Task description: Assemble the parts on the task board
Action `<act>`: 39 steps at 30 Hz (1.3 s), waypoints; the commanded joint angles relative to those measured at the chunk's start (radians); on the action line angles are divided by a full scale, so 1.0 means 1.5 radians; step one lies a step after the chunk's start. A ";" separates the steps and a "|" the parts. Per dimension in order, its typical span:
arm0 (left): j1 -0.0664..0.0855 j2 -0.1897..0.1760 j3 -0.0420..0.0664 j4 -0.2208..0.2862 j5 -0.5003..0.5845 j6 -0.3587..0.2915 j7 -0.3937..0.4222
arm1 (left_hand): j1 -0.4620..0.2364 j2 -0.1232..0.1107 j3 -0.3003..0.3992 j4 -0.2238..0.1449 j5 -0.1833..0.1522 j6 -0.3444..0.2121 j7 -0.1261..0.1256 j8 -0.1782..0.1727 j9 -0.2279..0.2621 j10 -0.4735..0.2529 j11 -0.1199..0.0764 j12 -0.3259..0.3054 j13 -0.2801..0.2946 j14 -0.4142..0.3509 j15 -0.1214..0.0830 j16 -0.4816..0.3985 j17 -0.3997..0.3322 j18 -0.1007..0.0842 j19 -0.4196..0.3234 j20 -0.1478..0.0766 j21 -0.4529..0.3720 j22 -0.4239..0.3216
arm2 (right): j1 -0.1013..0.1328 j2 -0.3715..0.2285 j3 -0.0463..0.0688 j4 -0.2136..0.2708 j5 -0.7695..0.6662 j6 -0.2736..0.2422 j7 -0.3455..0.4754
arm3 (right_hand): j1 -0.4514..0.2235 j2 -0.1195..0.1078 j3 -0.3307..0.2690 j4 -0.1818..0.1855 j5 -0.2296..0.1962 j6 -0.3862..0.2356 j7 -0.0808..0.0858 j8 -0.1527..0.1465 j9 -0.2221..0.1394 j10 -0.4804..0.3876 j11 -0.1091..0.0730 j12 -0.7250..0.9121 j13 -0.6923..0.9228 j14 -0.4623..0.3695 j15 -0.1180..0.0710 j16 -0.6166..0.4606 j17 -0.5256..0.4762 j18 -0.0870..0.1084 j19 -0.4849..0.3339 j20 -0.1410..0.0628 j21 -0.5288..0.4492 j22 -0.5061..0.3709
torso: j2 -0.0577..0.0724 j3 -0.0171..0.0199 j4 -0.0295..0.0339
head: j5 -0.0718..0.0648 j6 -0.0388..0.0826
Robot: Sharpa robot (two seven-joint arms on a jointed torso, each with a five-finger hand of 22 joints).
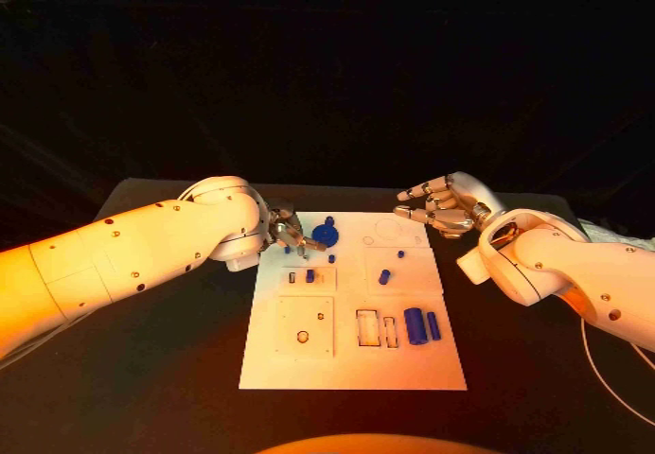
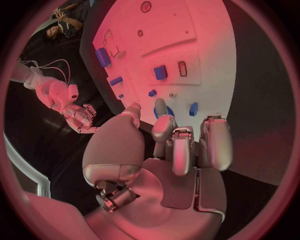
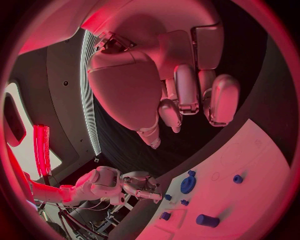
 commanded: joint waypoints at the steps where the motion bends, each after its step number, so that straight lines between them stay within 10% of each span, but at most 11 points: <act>1: 0.014 0.004 0.004 -0.023 0.055 0.073 0.013 | 0.029 0.005 -0.008 -0.002 0.000 -0.027 0.012 -0.019 -0.011 -0.034 0.010 -0.045 -0.048 0.070 0.008 0.002 0.176 0.005 -0.004 0.003 -0.017 0.032 | -0.001 0.002 0.000 -0.002 0.000 0.010 0.004 | -0.004 0.004 -0.004 0.001 0.004 -0.004 -0.001 0.001 0.001 -0.006 0.002 -0.005 -0.002 0.043 0.003 -0.004 0.061 0.011 -0.006 0.001 -0.004 -0.004 | 0.000 0.0006 0.0009 | 0.000 0.003; 19: 0.037 0.098 -0.007 -0.237 -0.004 0.165 0.029 | 0.075 0.023 -0.034 0.000 0.002 -0.036 0.025 -0.047 -0.038 -0.042 0.022 -0.046 -0.055 0.070 0.020 0.002 0.176 0.005 -0.001 0.016 -0.017 0.037 | -0.003 0.009 -0.001 -0.010 0.001 0.011 0.006 | -0.004 0.005 -0.005 0.001 0.005 -0.005 -0.001 0.001 0.001 -0.007 0.002 -0.005 -0.002 0.042 0.003 -0.005 0.060 0.011 -0.007 0.001 -0.006 -0.006 | 0.001 -0.0003 0.0008 | 0.003 0.007; 39: 0.038 0.121 -0.018 -0.272 0.006 0.193 0.032 | 0.081 0.037 -0.041 0.001 0.003 -0.019 0.020 -0.040 -0.038 -0.034 0.018 -0.034 -0.045 0.070 0.017 0.002 0.176 0.003 0.003 0.014 -0.011 0.043 | -0.003 0.012 -0.001 -0.012 0.001 0.014 0.006 | -0.003 0.005 -0.005 0.001 0.006 -0.005 -0.001 0.001 0.001 -0.006 0.001 -0.005 -0.002 0.042 0.003 -0.005 0.060 0.011 -0.007 0.001 -0.006 -0.006 | 0.001 0.0001 0.0008 | 0.006 0.003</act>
